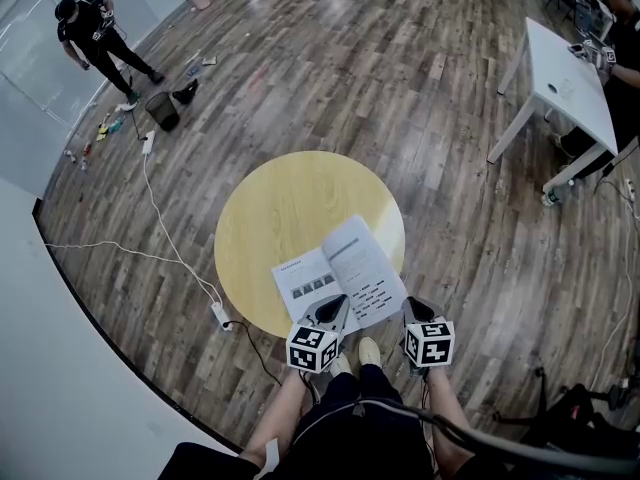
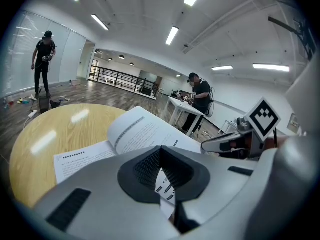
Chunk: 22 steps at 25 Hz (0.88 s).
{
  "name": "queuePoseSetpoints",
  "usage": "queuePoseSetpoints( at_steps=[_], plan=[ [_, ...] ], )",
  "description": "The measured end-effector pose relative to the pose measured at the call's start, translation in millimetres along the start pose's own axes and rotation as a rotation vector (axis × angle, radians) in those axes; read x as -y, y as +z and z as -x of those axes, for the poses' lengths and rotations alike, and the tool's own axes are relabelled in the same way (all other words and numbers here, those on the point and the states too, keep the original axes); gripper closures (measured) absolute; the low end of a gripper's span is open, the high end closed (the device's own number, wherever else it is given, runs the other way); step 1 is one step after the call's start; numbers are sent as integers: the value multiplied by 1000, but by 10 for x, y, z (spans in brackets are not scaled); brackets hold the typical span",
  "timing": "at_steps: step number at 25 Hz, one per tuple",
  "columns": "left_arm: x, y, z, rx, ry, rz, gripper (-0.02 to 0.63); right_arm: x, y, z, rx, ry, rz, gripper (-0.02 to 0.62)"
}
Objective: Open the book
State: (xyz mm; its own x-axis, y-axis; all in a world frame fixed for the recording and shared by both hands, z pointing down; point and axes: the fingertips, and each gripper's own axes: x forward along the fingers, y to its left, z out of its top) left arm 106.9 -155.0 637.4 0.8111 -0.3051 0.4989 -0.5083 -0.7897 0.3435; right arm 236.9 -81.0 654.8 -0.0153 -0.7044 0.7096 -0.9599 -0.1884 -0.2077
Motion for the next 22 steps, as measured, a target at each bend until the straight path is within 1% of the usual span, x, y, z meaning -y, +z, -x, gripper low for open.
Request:
queuePoseSetpoints(
  at_steps=[9,14,20,22],
  plan=[
    [-9,-132,-217,-50,-5,7,607,158,-98,-179,-31,-4,-29,589],
    [-32,-181,-301,-78,-2,8,607,274,-167,-282,-45,1,-83,589],
    [-118,-254,-373,-97,39,1,607,372,-252,-385,-62,10,-115,589],
    [-134,-259,-396,-98,51,-6,607,387,-267,-408,-66,9,-107,589]
  ],
)
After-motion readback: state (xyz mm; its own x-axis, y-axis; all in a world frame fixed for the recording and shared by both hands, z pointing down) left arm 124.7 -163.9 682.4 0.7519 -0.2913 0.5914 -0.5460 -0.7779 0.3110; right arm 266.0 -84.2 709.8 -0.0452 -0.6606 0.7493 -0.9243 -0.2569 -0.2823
